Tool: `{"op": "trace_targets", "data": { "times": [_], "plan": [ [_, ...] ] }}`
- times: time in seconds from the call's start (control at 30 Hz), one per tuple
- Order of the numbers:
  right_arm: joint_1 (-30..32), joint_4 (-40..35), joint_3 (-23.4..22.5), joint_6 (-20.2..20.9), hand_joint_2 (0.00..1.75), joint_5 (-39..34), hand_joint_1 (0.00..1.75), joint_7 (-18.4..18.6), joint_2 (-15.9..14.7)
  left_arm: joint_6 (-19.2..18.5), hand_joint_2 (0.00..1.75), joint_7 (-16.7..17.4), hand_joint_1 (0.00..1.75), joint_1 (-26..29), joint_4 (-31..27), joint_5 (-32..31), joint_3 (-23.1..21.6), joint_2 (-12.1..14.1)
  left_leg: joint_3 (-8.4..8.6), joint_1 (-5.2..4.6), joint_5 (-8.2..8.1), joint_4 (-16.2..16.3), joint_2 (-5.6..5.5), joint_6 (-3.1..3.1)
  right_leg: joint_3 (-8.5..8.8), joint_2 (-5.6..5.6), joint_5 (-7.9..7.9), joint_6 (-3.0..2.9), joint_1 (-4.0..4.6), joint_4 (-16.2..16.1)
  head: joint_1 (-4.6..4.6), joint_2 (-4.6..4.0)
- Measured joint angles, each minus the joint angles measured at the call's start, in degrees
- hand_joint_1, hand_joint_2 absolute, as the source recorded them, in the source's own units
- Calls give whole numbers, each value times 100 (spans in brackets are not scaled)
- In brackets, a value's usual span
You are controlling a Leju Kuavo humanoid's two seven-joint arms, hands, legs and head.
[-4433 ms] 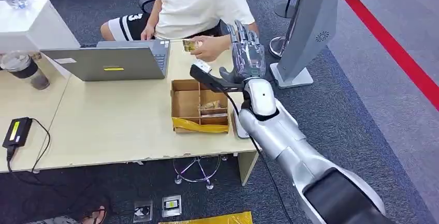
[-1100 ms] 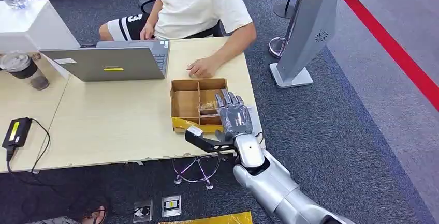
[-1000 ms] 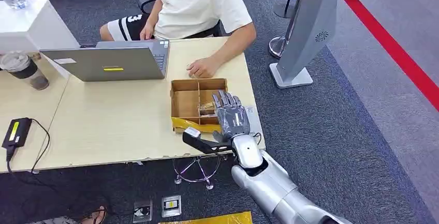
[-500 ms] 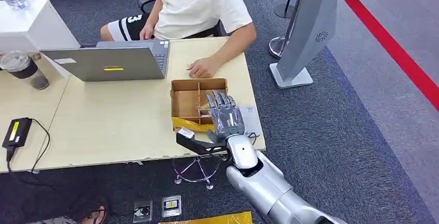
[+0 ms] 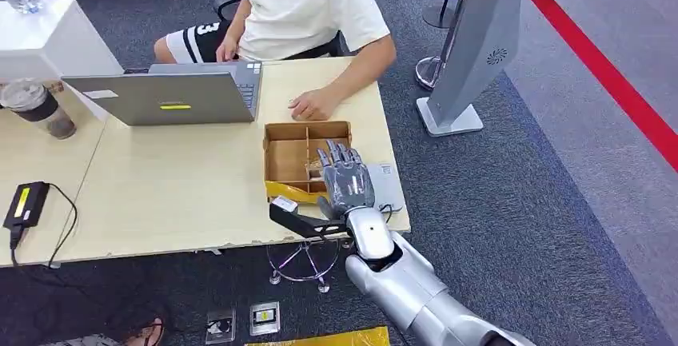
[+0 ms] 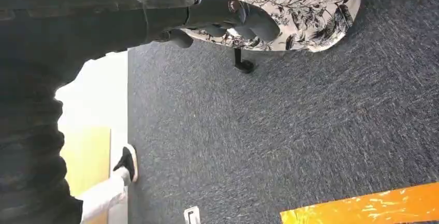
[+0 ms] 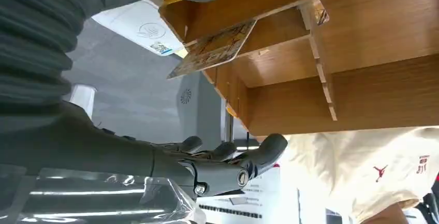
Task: Pass the card to the sensor for recognition and then transmit it.
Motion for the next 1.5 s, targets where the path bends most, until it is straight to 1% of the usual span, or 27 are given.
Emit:
{"op": "trace_targets", "data": {
  "times": [0.03,0.23,0.27,0.37,0.43,0.47,0.5,0.53,0.67,0.73,0.87,0.9,0.93,0.97,1.07,1.1,1.13,1.17,1.23,1.27,1.33,1.37,1.4,1.43,1.5],
  "plan": [
    [0,13,0,0,175,0,54,0,13,0,175,0,0,0,0,0,0,0,0,0,0,0,0,0,0,0,0,0,0,0,2,0],
    [-31,81,0,35,175,18,58,50,44,2,175,15,0,0,0,6,0,-20,0,0,0,0,0,0,0,0,0,0,0,0,0,0],
    [-38,92,0,44,175,18,63,55,44,2,175,15,0,0,0,6,0,-24,0,0,0,0,0,0,0,0,0,0,0,0,0,0],
    [-48,125,0,59,175,24,66,61,46,4,175,15,0,0,0,7,0,-33,0,0,0,0,0,0,0,0,0,0,0,0,2,0],
    [-59,146,0,61,175,22,66,88,46,7,175,15,0,0,2,7,0,-35,0,0,0,0,0,0,0,0,0,0,0,0,0,0],
    [-63,155,0,61,175,22,63,101,46,7,175,15,0,0,0,7,0,-35,0,0,0,0,0,0,0,0,0,0,0,0,2,0],
    [-69,168,0,63,175,22,66,107,46,7,175,15,0,0,0,7,0,-39,-1,0,0,0,0,0,0,0,0,0,0,0,0,0],
    [-75,184,0,70,175,22,63,116,46,4,175,15,0,0,2,4,0,-44,-1,0,0,0,0,0,-1,0,0,0,0,0,0,0],
    [-106,242,0,79,175,26,66,162,39,2,175,15,0,0,0,-4,2,-48,0,0,0,0,0,0,-1,0,0,0,0,0,2,0],
    [-106,251,0,81,175,35,63,173,39,2,175,15,0,0,0,-4,2,-48,0,0,0,0,0,0,-1,0,0,0,0,0,0,0],
    [-113,275,0,105,175,39,68,216,31,4,175,15,0,0,0,-4,2,-48,0,0,0,0,0,0,-1,0,0,0,0,0,2,0],
    [-113,275,0,109,175,42,73,225,22,4,175,15,0,0,0,-4,2,-48,0,0,0,0,0,0,-1,0,0,0,0,0,0,0],
    [-113,275,0,111,175,42,73,234,20,4,175,15,0,0,0,-4,2,-48,0,0,0,0,0,0,-1,0,0,0,0,0,2,0],
    [-114,275,0,114,175,42,84,240,17,7,175,15,0,0,0,-2,2,-48,0,0,0,0,1,0,-1,0,0,0,0,0,0,0],
    [-119,275,0,116,175,42,89,249,9,9,175,18,0,0,0,-2,2,-48,0,0,0,0,0,0,-1,0,0,0,0,0,0,0],
    [-123,275,0,116,175,42,94,254,2,11,175,20,0,0,2,0,2,-48,0,0,0,0,0,0,-1,0,0,0,0,0,0,0],
    [-126,275,0,116,175,42,101,258,-4,13,175,24,0,1,0,2,2,-48,0,0,0,0,0,0,-1,1,0,0,0,0,0,0],
    [-129,275,0,114,175,40,117,258,-9,15,175,35,0,1,0,7,2,-48,0,0,0,0,0,0,-1,0,0,0,0,0,0,0],
    [-131,278,0,114,175,39,140,258,-11,17,175,42,0,0,0,9,2,-48,0,0,0,0,1,0,-1,0,0,0,0,0,0,0],
    [-133,278,0,114,175,39,136,258,-13,17,175,48,0,0,0,9,2,-48,0,0,0,0,1,0,-1,1,0,0,0,0,0,0],
    [-136,278,-2,109,175,39,145,258,-15,24,175,57,0,1,0,9,2,-48,0,0,0,0,0,0,-1,0,0,0,0,0,0,0],
    [-143,278,-2,107,175,39,145,256,-18,33,175,59,0,1,2,9,2,-48,0,0,0,0,0,0,-1,0,0,0,0,0,0,0],
    [-155,280,0,103,175,39,150,249,-18,39,175,59,0,1,0,7,2,-48,0,0,0,0,1,0,-1,1,0,0,0,0,0,0],
    [-166,289,0,99,175,37,150,236,-18,48,175,59,0,0,0,9,2,-48,0,0,0,0,1,0,-1,1,0,0,0,0,0,0],
    [-167,308,0,79,175,31,143,203,-18,55,175,74,0,1,2,9,2,-50,0,0,0,0,0,0,-1,0,0,0,0,0,2,0]
  ]
}}
